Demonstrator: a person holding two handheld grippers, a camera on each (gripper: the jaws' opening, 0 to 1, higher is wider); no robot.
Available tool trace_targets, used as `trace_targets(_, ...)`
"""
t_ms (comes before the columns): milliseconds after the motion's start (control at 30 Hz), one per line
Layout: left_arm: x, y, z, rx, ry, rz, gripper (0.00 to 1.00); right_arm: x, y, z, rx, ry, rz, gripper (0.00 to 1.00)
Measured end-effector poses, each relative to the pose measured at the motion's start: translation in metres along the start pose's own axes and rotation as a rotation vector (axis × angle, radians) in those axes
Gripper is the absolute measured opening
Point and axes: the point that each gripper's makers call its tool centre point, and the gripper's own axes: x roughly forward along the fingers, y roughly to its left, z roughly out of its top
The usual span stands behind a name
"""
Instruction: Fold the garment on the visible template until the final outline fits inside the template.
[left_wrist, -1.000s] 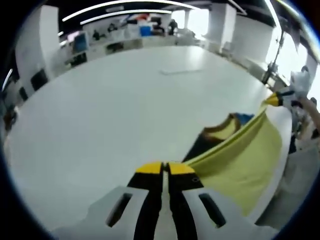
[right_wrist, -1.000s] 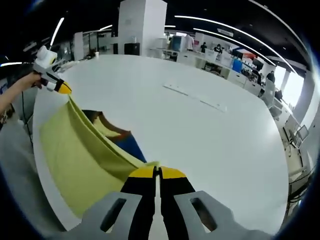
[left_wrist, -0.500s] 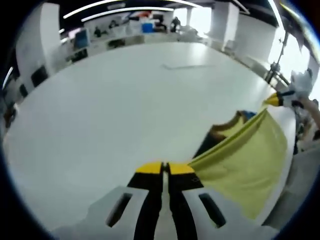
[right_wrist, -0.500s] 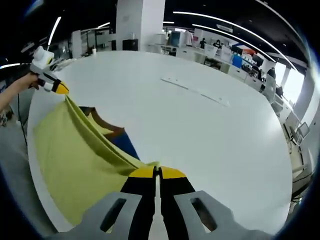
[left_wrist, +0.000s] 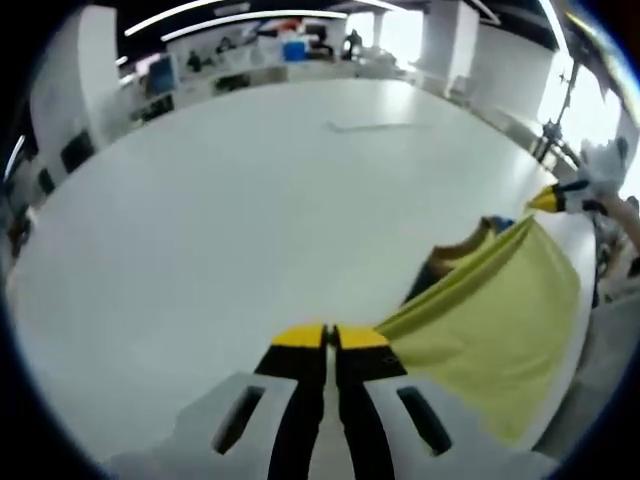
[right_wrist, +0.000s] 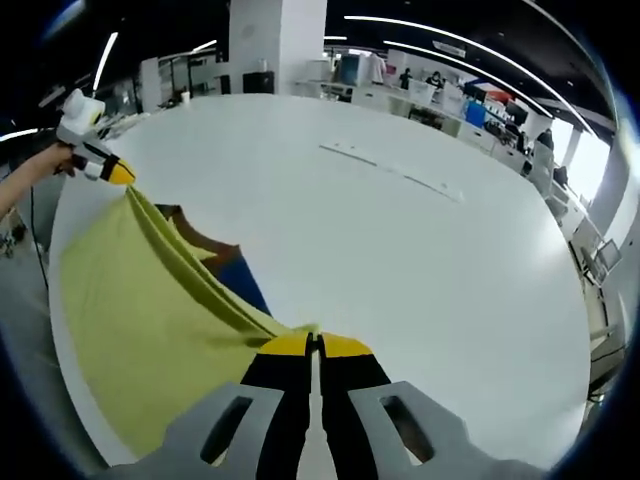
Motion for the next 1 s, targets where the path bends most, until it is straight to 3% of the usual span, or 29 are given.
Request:
trace_targets(733,0.012,0.004,-0.006,-0.015,0.028,0.004,0.00,0.014,0.000,-0.001,-0.001,-0.003,-0.013,0.02)
trace_targets(800,0.011,0.010,-0.004,0.007,0.021,0.034,0.00,0.014,-0.001,0.001,0.002,-0.011,-0.020,0.02)
trace_targets(1000,0.004,0.014,0.004,0.013,-0.021,0.041,0.00,0.013,-0.009,0.006,-0.006,-0.040,-0.058,0.01)
